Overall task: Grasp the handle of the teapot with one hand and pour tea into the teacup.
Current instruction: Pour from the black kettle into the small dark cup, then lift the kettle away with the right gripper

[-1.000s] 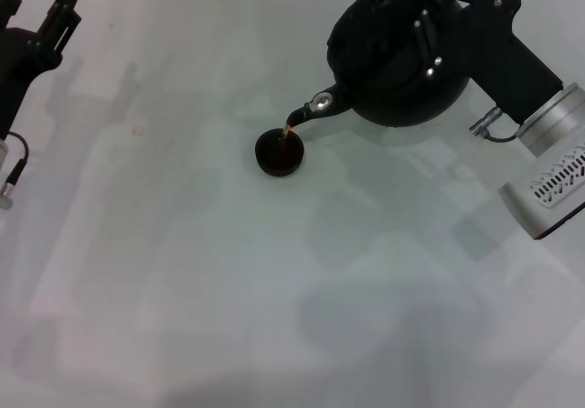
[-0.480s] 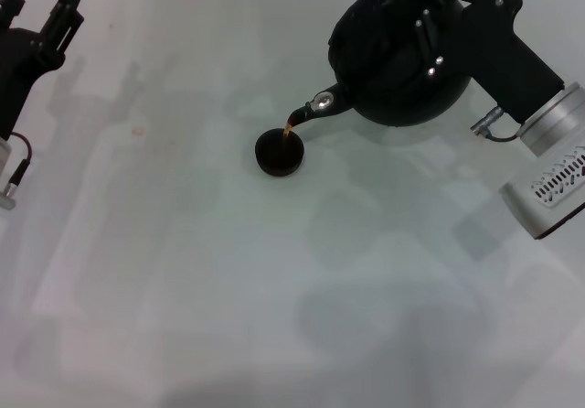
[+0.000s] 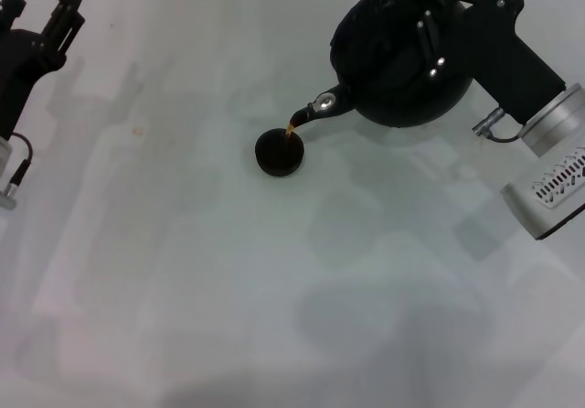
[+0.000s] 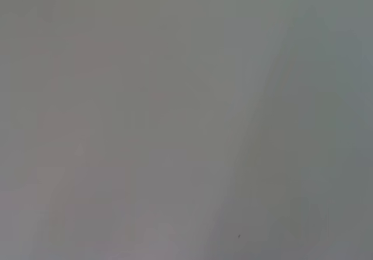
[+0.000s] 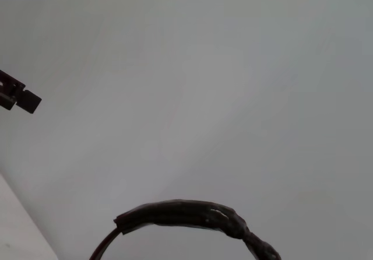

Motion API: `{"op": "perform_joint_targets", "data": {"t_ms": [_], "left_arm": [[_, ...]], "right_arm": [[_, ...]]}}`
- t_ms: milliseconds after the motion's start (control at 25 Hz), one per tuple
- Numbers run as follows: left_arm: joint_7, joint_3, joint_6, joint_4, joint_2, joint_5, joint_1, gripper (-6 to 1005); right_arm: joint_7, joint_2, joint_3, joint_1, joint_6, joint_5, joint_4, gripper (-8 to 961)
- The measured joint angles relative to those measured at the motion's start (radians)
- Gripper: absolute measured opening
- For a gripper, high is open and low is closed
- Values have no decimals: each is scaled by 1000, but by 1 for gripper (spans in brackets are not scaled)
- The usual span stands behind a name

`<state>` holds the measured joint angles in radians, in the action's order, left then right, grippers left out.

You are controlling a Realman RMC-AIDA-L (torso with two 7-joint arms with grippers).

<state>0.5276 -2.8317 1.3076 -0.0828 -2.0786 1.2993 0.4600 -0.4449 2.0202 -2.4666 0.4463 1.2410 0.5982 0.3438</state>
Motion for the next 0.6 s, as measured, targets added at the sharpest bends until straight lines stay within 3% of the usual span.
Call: {"op": "perform_joint_targets", "data": {"t_ms": [360, 600], "left_arm": [[0, 0, -1, 0, 0, 0, 3, 835], [0, 0, -1, 0, 0, 0, 2, 835]], "right_arm": [[18, 0, 3, -1, -6, 7, 4, 116], [156, 0, 9, -1, -16, 9, -1, 116]]}}
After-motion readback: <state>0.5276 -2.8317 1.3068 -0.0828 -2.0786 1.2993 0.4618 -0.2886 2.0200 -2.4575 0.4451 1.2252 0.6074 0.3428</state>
